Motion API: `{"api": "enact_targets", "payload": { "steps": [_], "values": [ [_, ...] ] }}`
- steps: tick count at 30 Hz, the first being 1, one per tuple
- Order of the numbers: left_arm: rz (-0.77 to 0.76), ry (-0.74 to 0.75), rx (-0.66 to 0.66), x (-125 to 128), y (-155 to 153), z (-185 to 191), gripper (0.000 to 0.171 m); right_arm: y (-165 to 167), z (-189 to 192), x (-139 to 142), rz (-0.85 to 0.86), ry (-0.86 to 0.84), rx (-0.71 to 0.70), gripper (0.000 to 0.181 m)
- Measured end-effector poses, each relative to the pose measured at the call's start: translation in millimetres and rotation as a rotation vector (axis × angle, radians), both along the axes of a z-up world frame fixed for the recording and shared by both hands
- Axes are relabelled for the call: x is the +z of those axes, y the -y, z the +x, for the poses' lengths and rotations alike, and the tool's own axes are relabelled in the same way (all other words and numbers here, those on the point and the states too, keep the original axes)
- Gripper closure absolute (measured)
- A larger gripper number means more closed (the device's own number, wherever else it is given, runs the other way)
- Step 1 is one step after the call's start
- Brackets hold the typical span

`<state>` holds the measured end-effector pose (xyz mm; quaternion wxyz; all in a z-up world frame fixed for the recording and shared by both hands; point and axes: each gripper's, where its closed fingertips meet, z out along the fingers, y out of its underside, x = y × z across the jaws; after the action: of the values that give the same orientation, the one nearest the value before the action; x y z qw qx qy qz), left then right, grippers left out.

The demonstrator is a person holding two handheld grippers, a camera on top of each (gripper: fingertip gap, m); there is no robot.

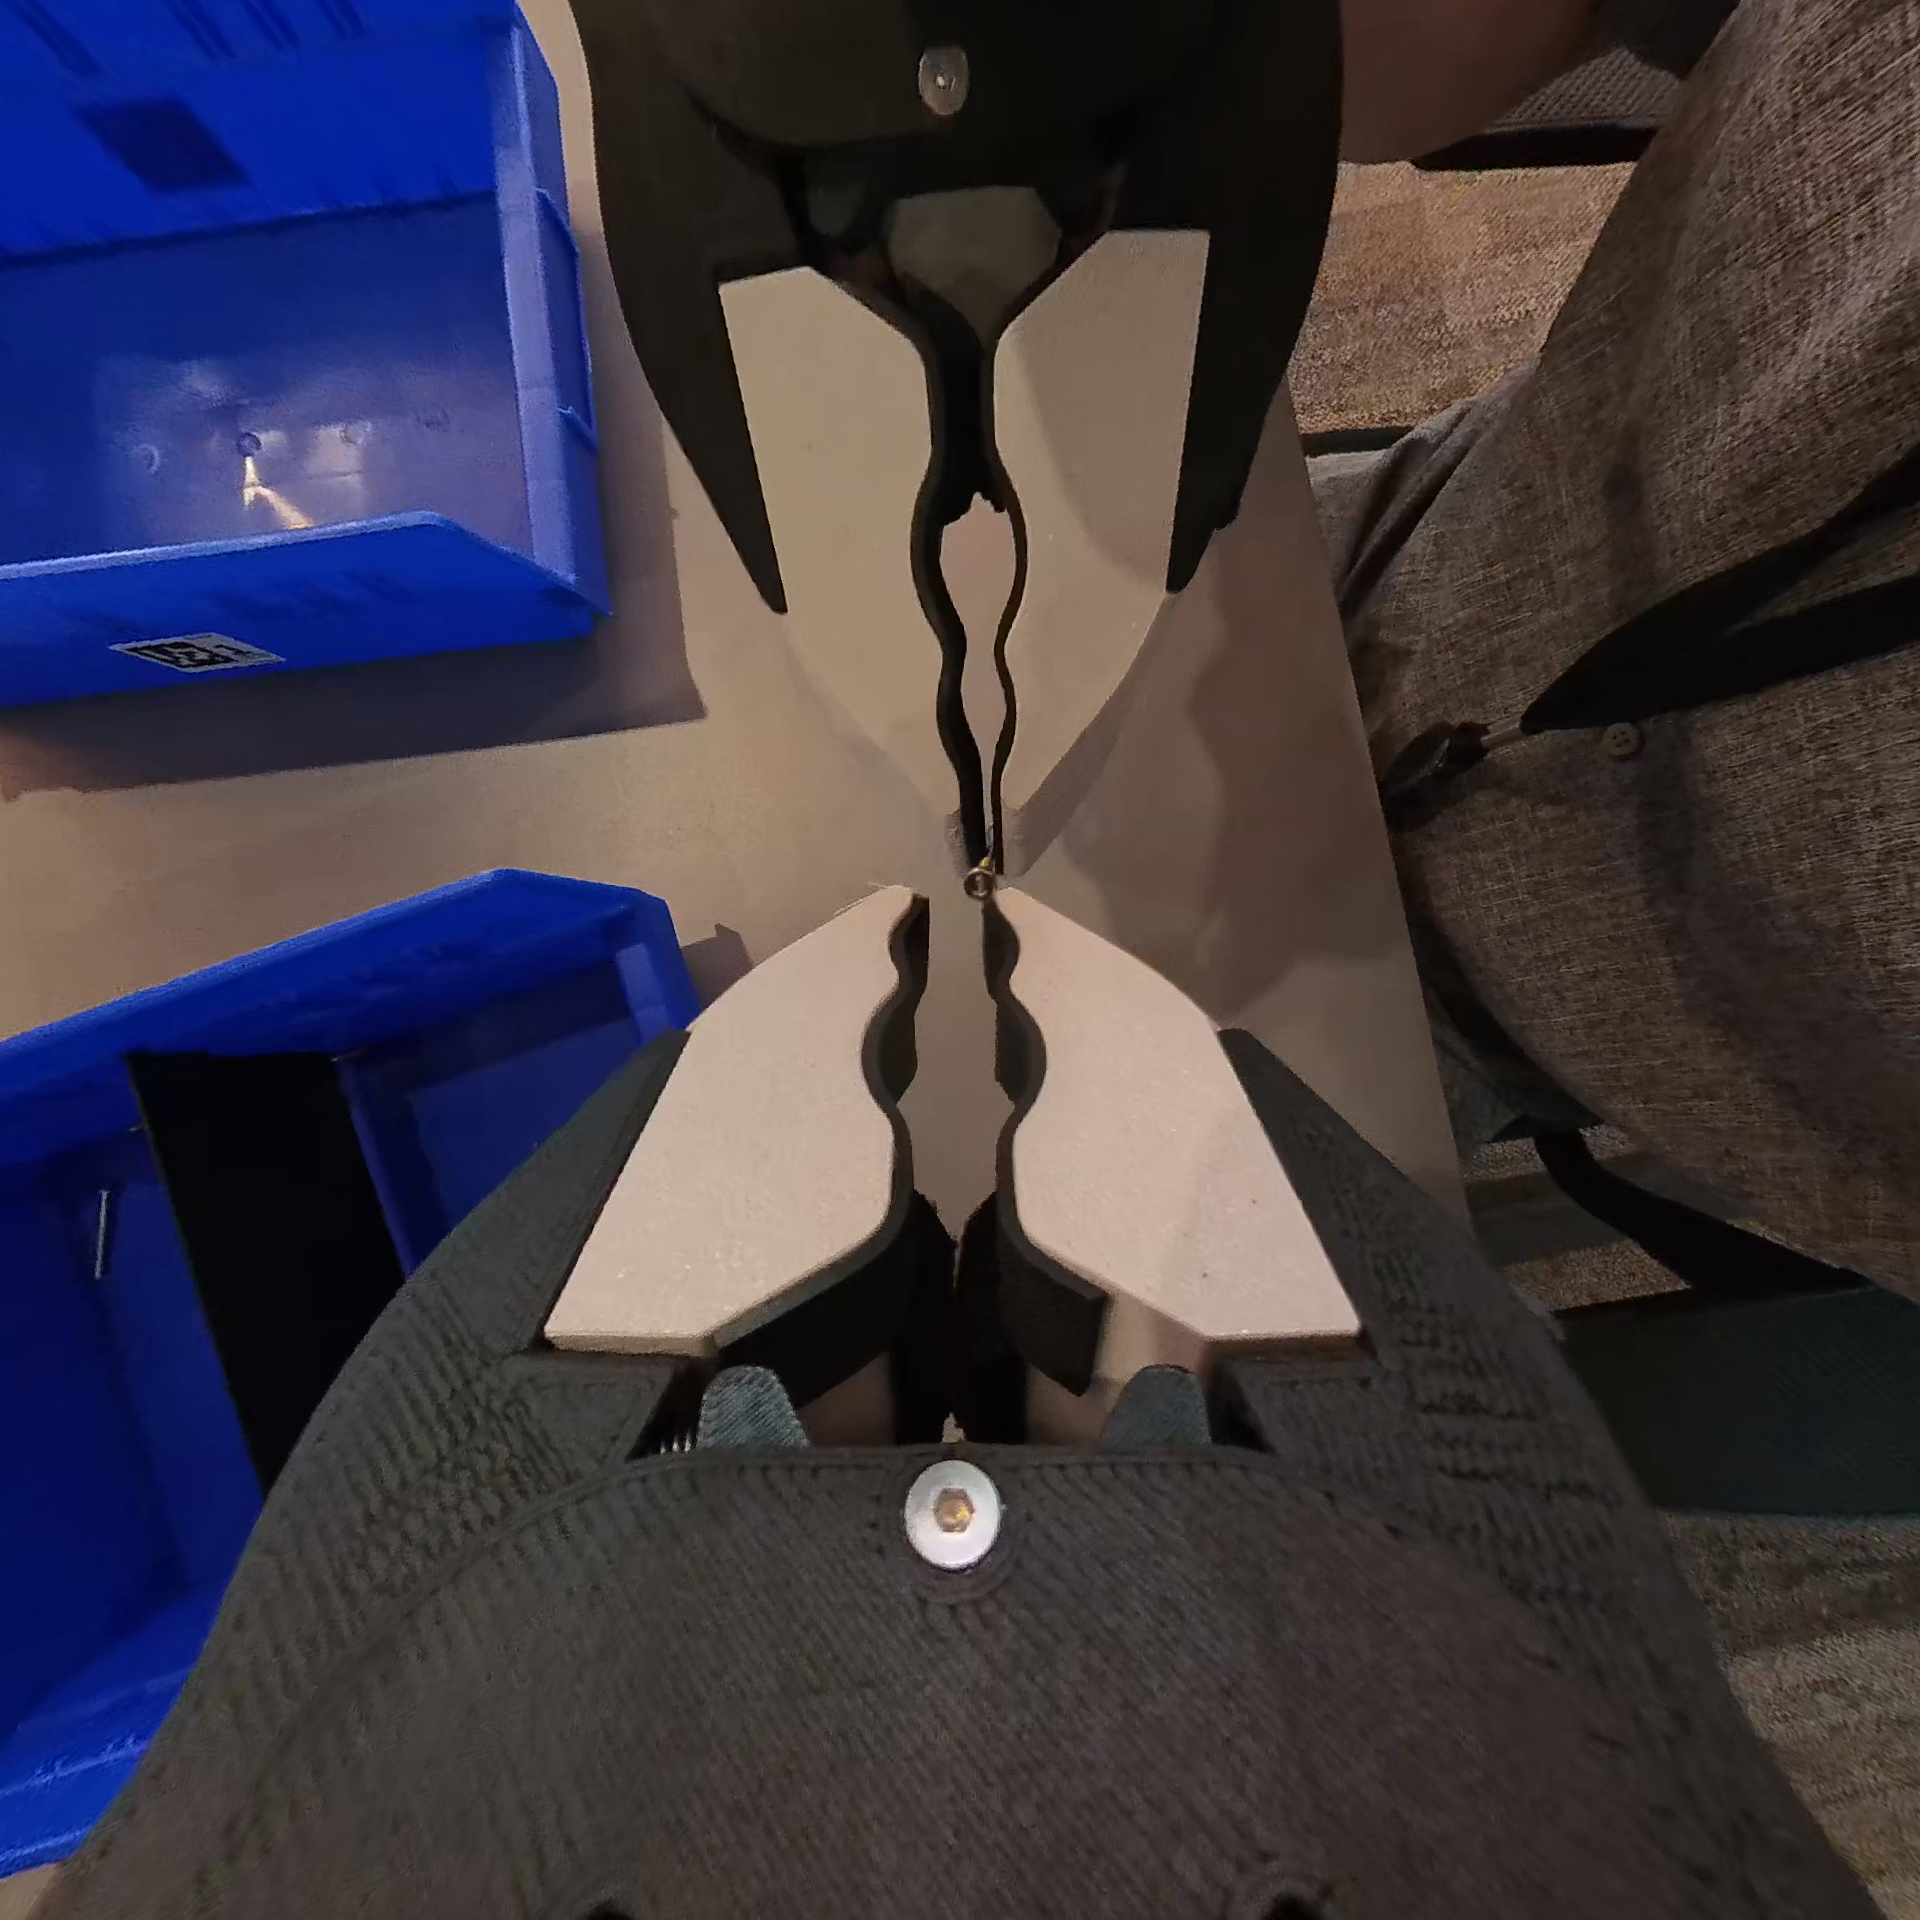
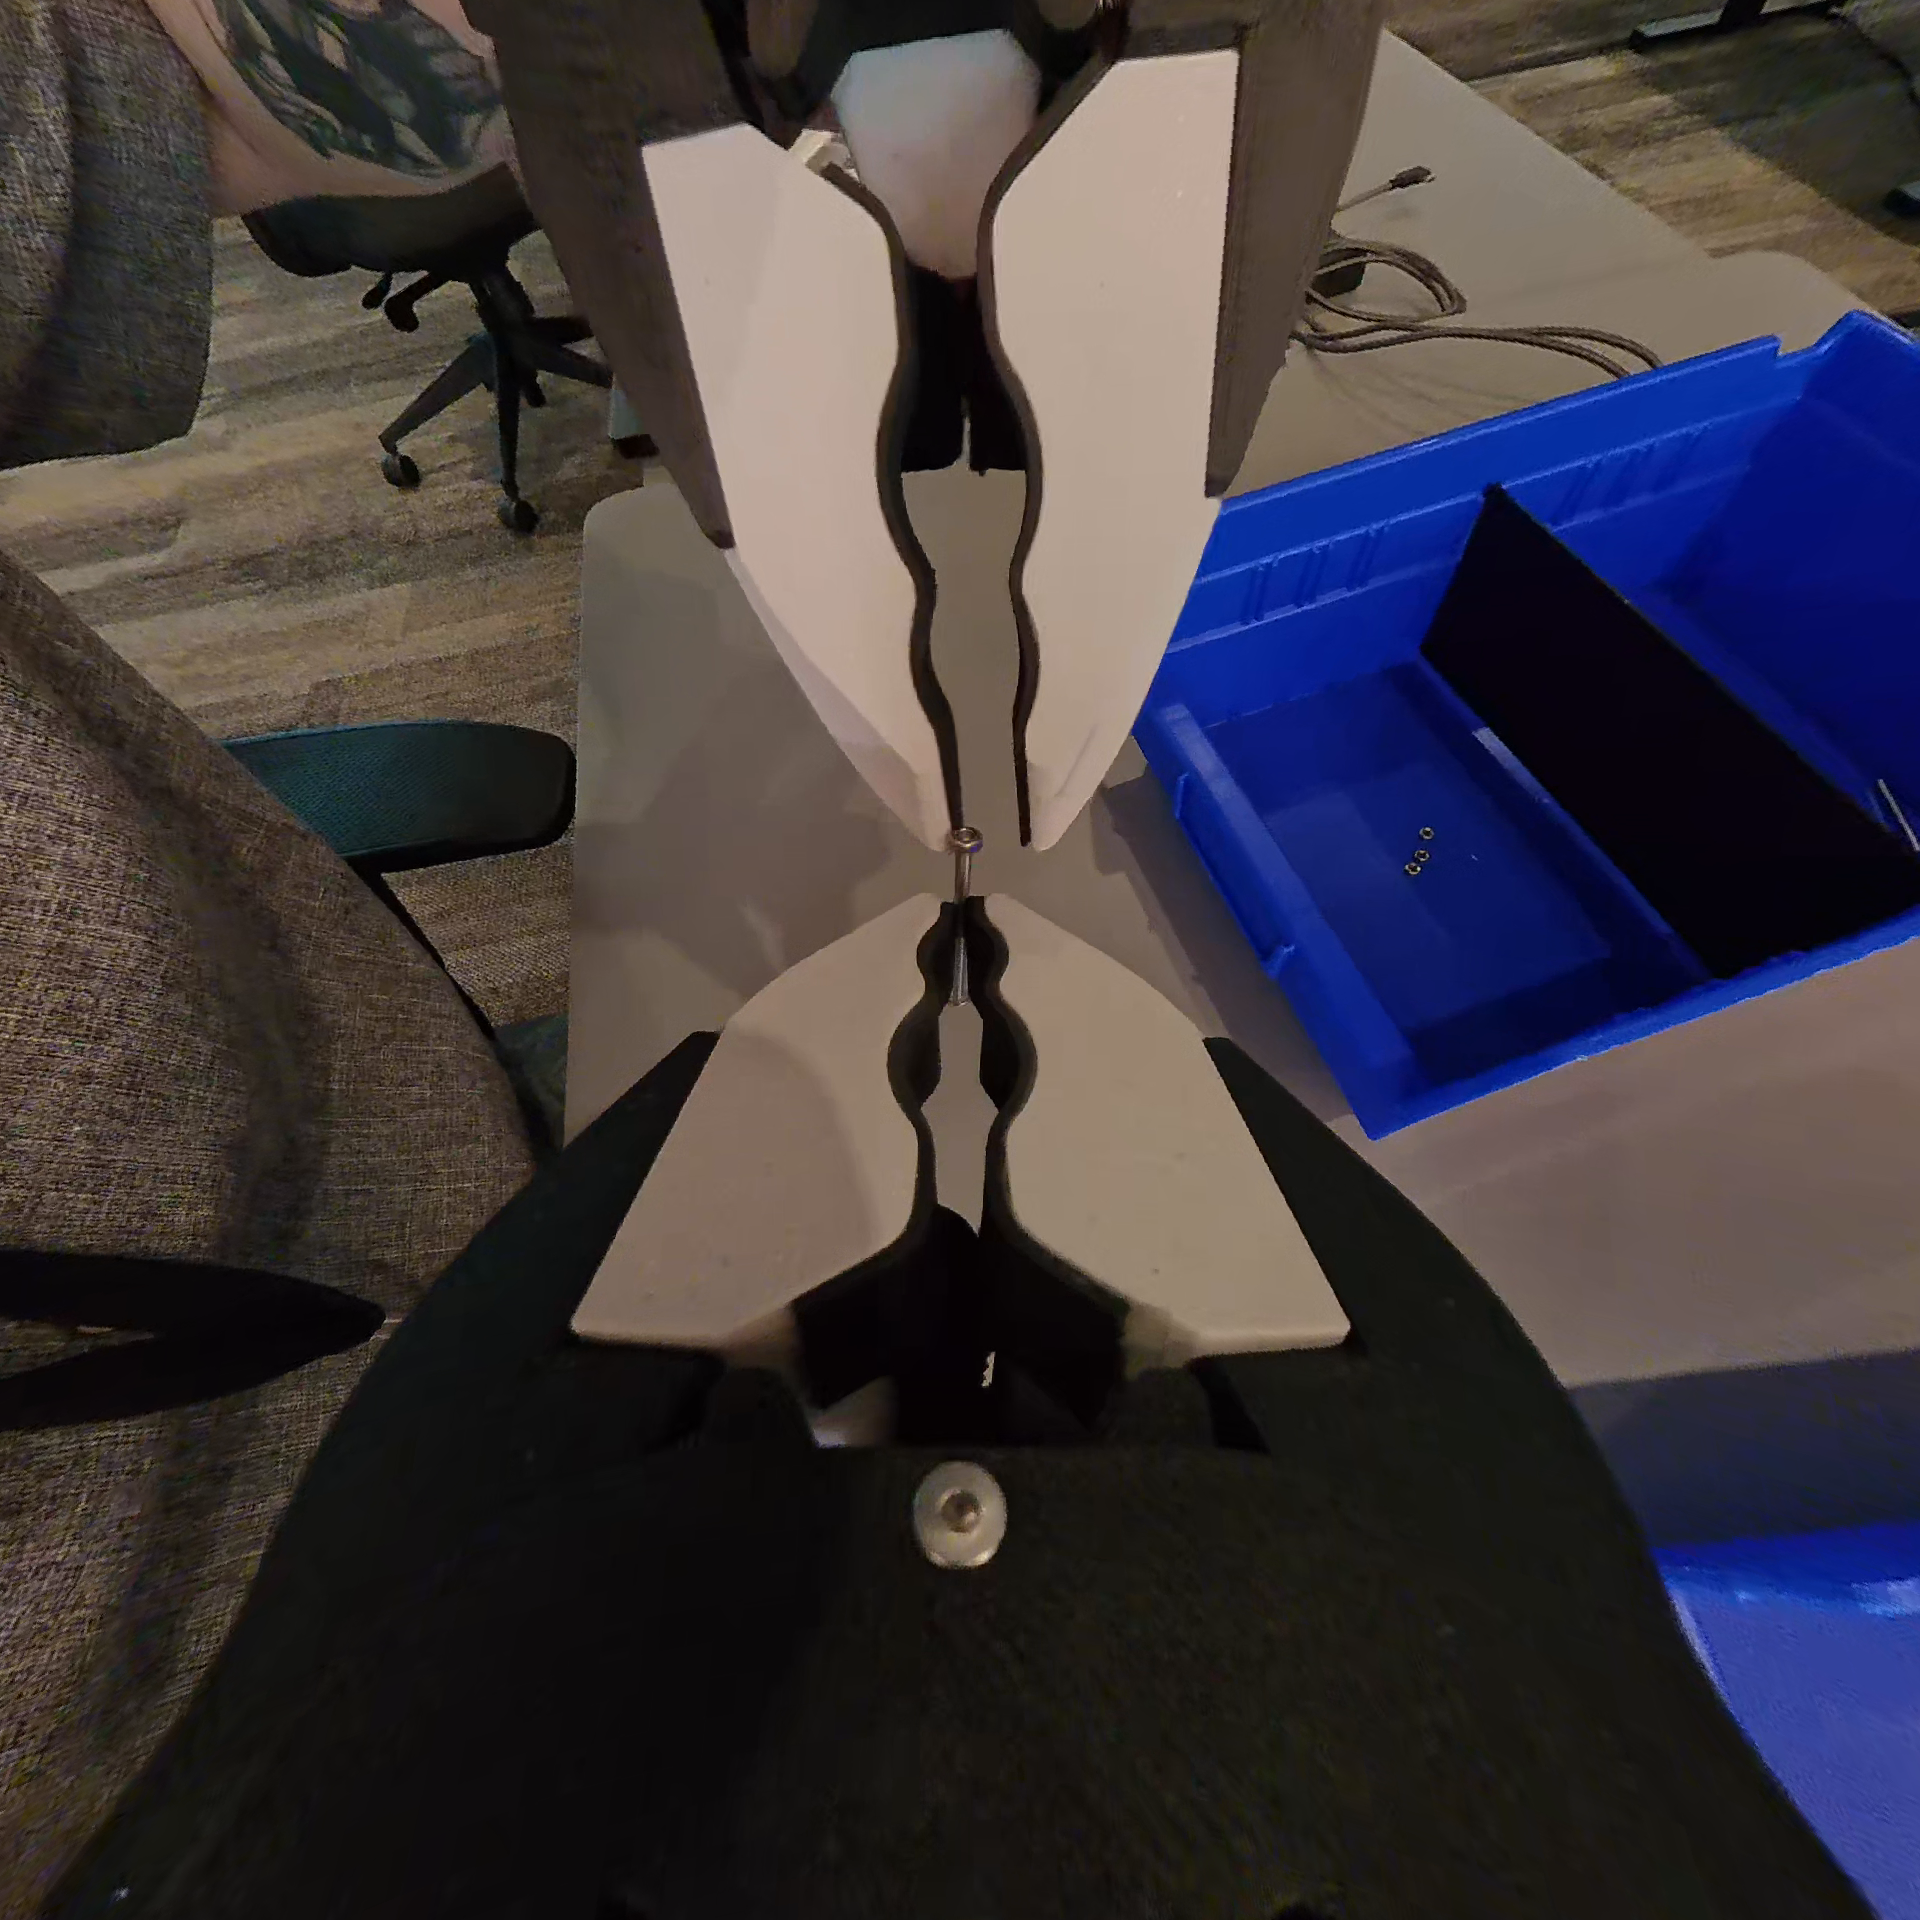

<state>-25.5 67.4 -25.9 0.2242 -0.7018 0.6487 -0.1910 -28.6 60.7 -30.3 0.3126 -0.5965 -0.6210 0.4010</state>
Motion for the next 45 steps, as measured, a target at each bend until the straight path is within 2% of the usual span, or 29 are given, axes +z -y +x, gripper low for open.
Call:
{"api": "enact_targets", "payload": {
  "steps": [13, 19, 25, 36, 40, 45],
  "values": [
    [0.001, -0.025, 0.025, -3.4, -4.3, -4.7, 0.165, 0.3, 1.6, 0.8, 0.009, 0.001, -0.005, 0.179],
    [-0.028, 0.037, 0.029, 11.7, -1.4, 0.1, 0.165, -2.9, 2.8, -3.0, 0.019, 0.015, -0.020, 0.179],
    [-0.060, -0.005, 0.018, 2.0, 3.1, 3.0, 0.163, -2.6, 1.9, -4.7, 0.036, 0.027, -0.026, 0.179],
    [-0.069, -0.013, 0.006, -1.1, 4.7, 7.4, 0.166, -1.2, 4.0, -4.9, 0.042, 0.033, -0.023, 0.179],
    [-0.026, -0.028, -0.071, -1.9, 11.1, 8.2, 0.166, 6.3, 5.1, -5.7, -0.019, 0.023, 0.036, 0.179],
    [0.042, 0.003, -0.255, 6.8, 26.0, 13.3, 0.167, 25.4, 9.6, 3.5, -0.268, -0.058, 0.232, 0.179]
  ]
}}
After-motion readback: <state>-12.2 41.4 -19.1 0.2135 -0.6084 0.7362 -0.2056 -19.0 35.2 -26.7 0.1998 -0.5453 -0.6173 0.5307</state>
